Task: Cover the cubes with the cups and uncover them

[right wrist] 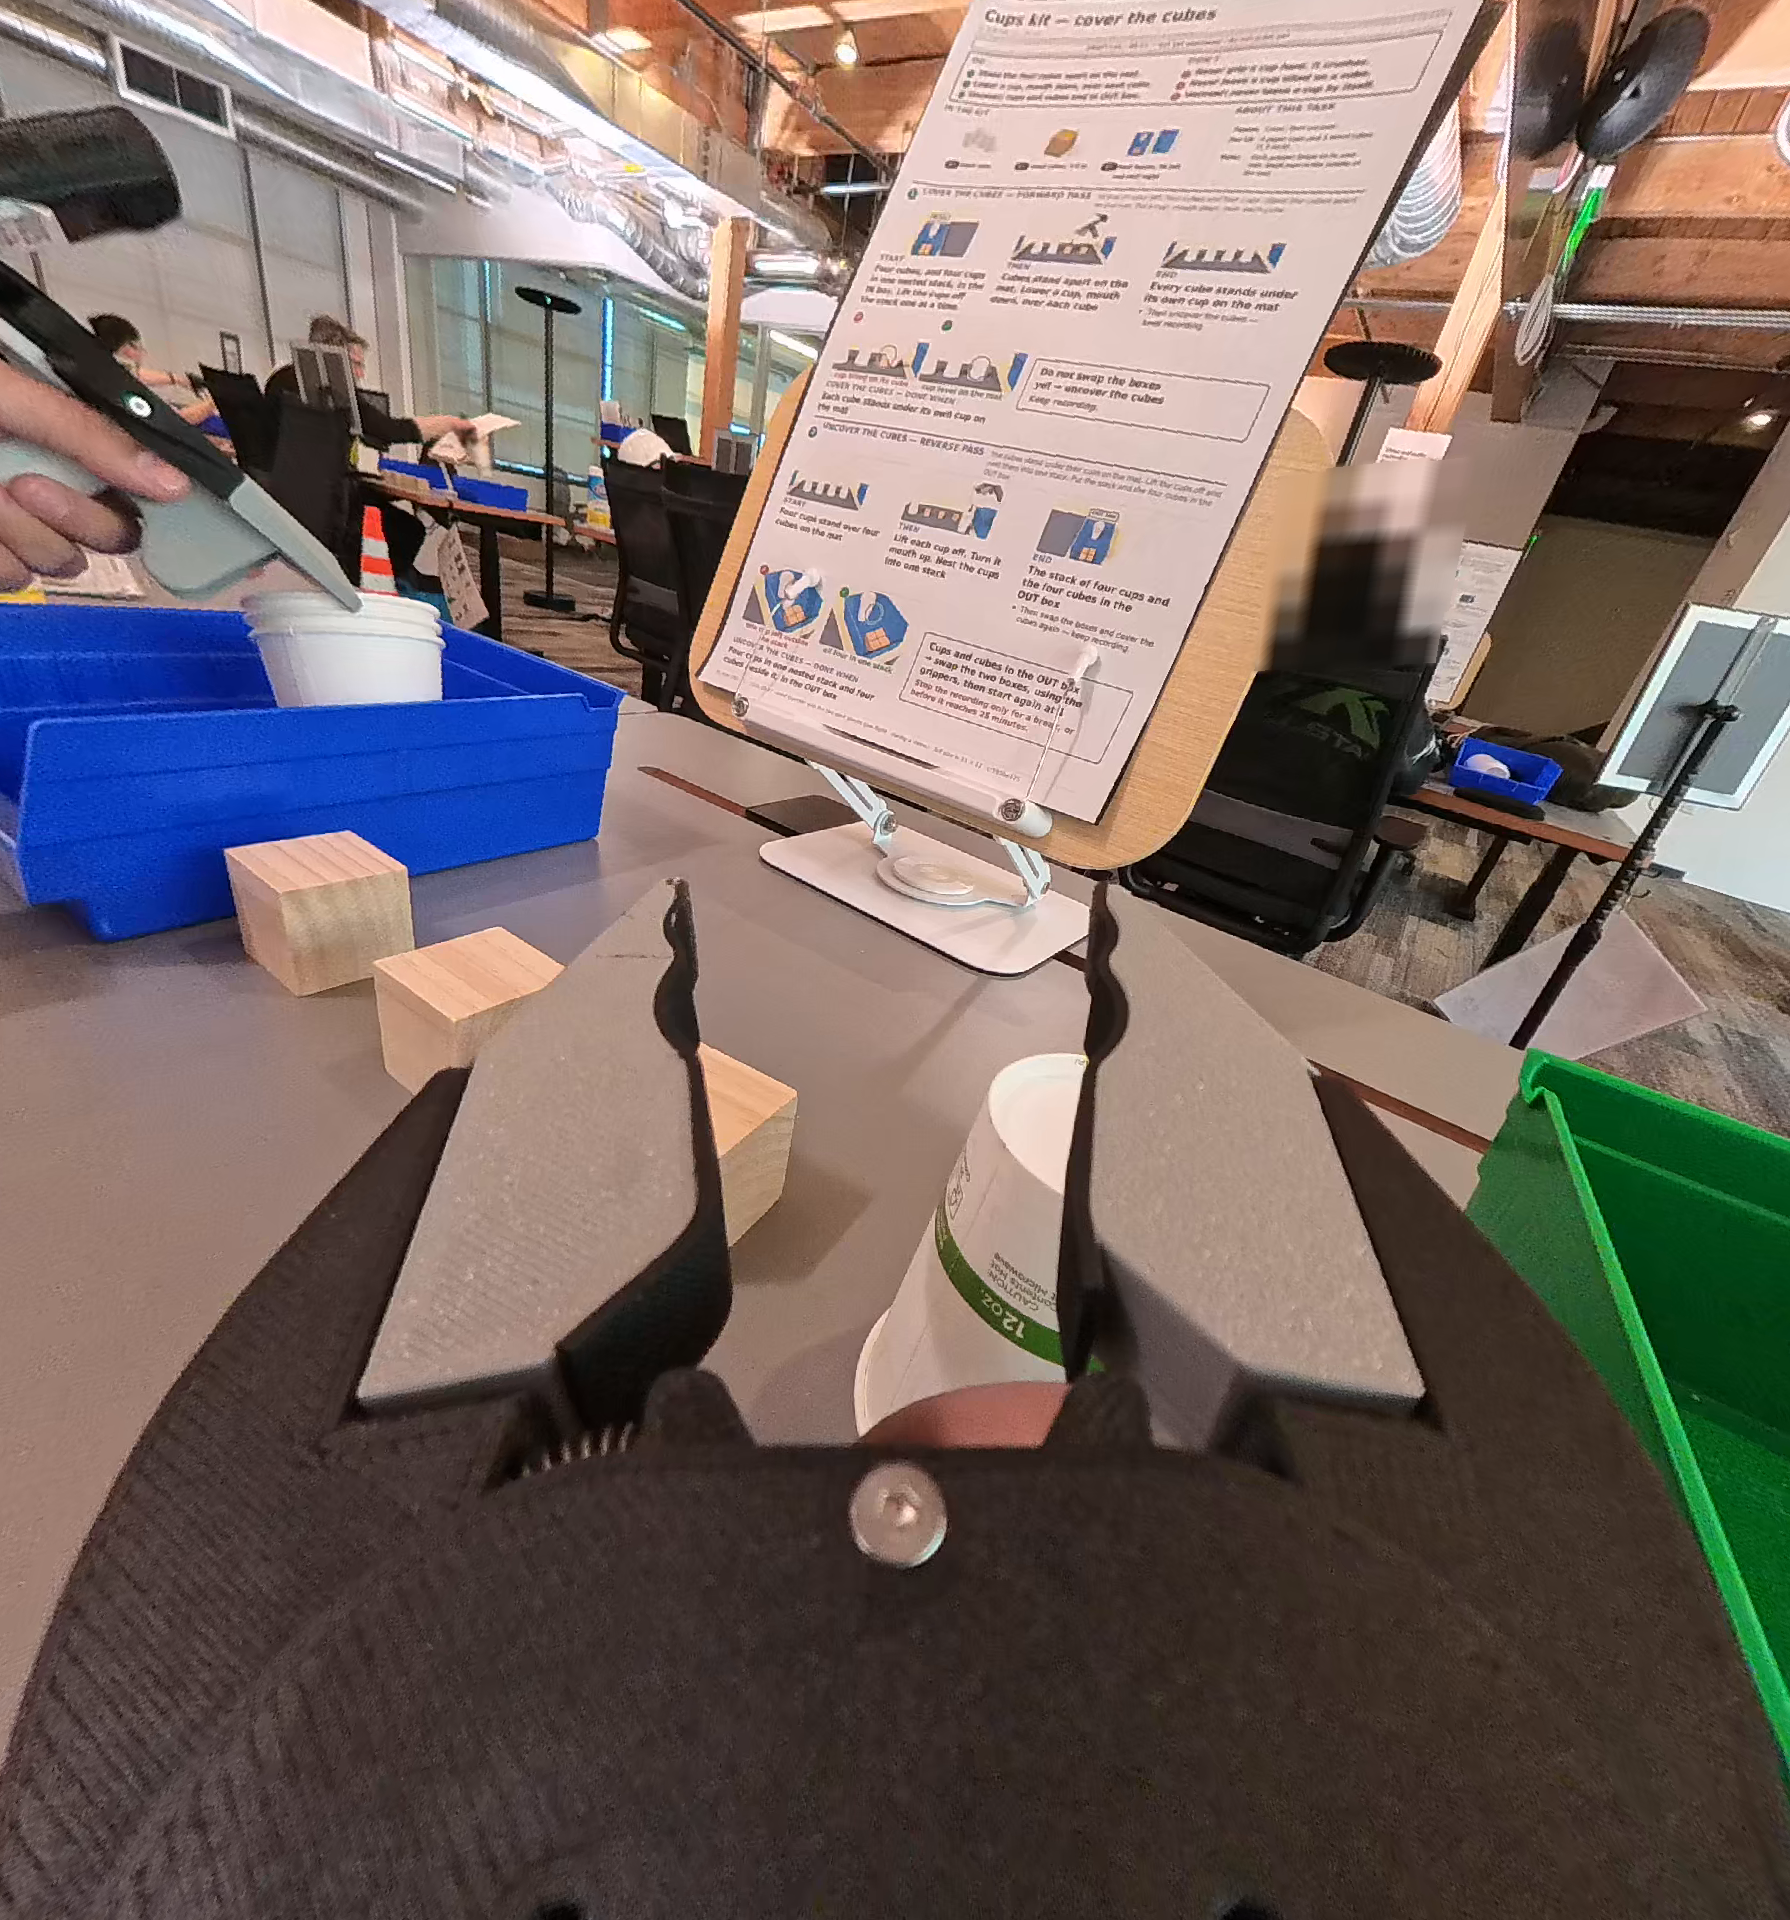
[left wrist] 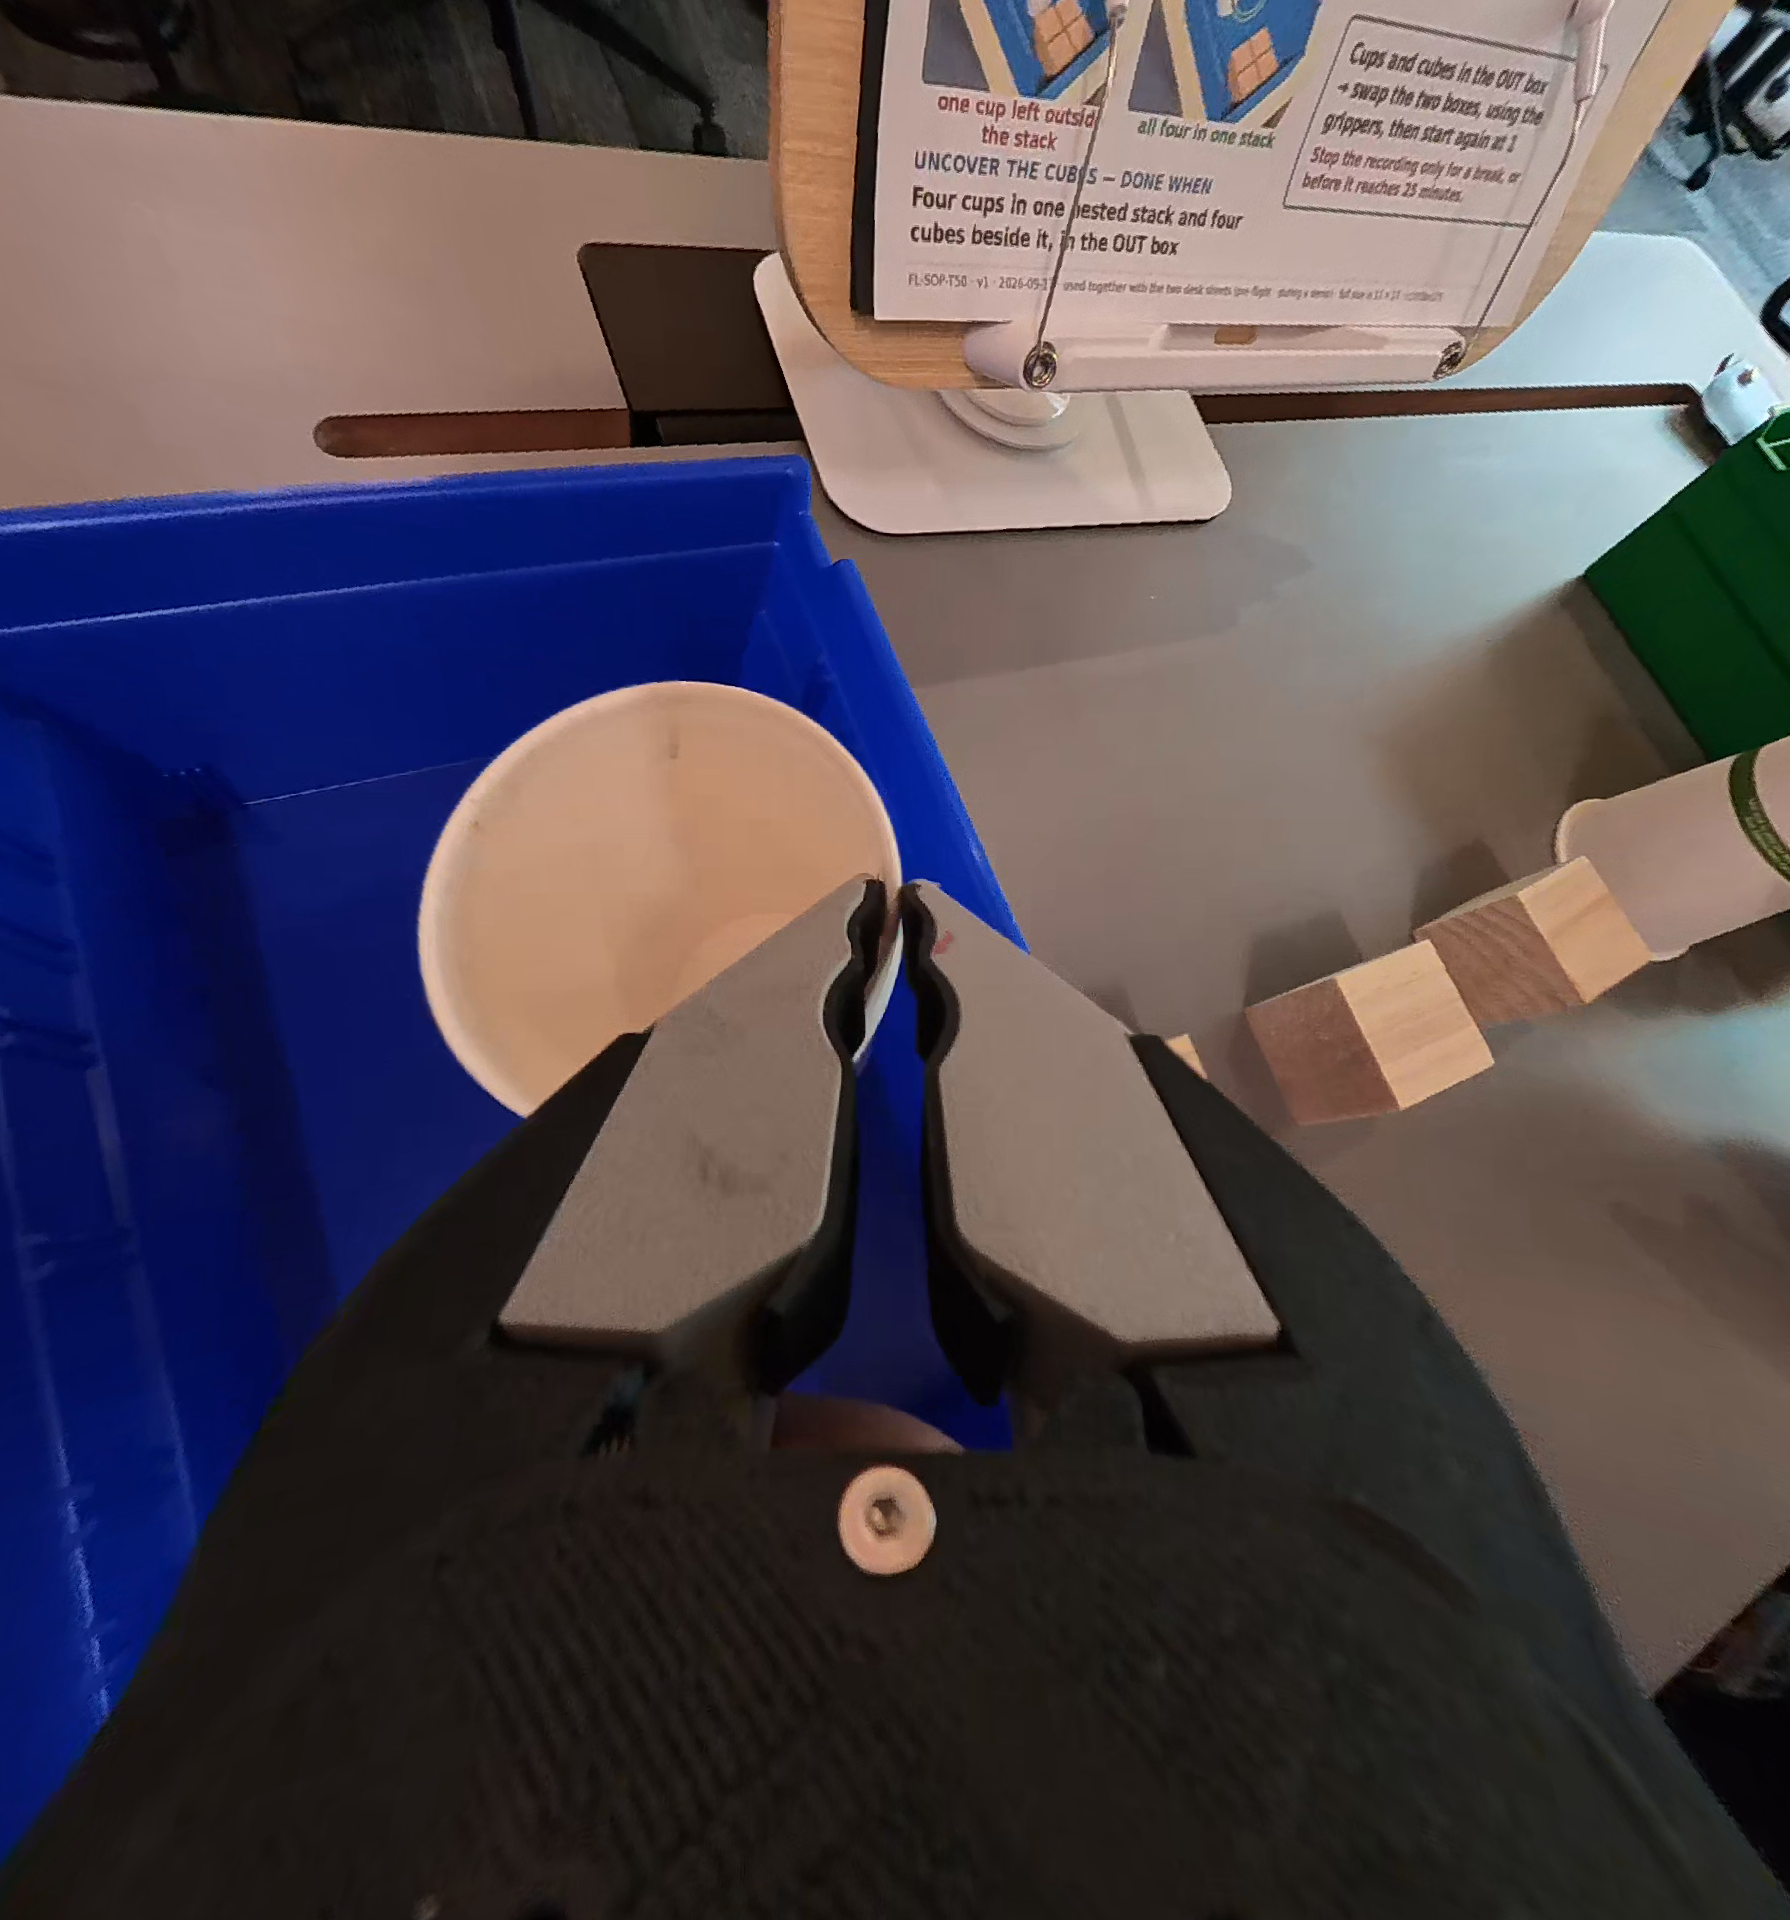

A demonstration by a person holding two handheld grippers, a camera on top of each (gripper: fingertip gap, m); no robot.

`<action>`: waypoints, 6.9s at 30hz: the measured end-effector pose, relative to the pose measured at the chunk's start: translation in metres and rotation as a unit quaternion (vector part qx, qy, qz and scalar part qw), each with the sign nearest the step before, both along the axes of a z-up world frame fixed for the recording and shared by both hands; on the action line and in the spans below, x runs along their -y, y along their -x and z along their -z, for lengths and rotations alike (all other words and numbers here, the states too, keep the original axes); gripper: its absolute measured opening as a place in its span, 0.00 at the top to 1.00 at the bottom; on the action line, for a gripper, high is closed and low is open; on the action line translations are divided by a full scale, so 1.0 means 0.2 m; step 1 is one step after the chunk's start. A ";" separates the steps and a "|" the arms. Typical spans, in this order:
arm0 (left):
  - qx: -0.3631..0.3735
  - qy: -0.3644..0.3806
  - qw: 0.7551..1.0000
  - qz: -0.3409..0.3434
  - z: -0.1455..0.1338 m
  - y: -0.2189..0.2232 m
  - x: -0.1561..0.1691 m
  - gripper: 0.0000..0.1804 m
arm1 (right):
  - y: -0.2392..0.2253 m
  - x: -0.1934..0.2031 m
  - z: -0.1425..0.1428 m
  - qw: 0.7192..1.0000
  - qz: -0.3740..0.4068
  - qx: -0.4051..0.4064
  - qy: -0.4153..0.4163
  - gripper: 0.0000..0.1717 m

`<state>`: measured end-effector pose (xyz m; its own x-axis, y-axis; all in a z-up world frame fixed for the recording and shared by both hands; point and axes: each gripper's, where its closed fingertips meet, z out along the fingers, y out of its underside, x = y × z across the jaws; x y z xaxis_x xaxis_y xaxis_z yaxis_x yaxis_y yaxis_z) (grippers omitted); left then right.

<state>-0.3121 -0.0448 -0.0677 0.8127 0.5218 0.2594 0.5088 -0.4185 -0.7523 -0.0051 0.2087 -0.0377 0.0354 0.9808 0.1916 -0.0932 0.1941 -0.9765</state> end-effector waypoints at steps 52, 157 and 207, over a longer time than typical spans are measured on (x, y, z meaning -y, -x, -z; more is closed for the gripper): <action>-0.315 0.103 0.939 -0.091 -0.48 0.09 0.08 0.99 | 0.01 0.03 0.03 1.000 -0.006 0.013 -0.016 0.59; -0.357 -0.129 0.924 0.044 0.02 -0.80 -0.73 0.87 | 0.23 0.20 0.05 0.998 -0.033 0.005 0.045 0.47; -0.213 0.219 0.952 0.025 0.11 -0.14 -0.02 0.88 | 0.34 0.35 0.21 0.994 -0.033 0.094 0.050 0.52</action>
<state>-0.2846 -0.0417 -0.0896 0.8221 0.4616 -0.3334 0.1676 -0.7557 -0.6331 -0.0739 0.1379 -0.0787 -0.0571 0.9943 0.0903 0.0836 0.0949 -0.9920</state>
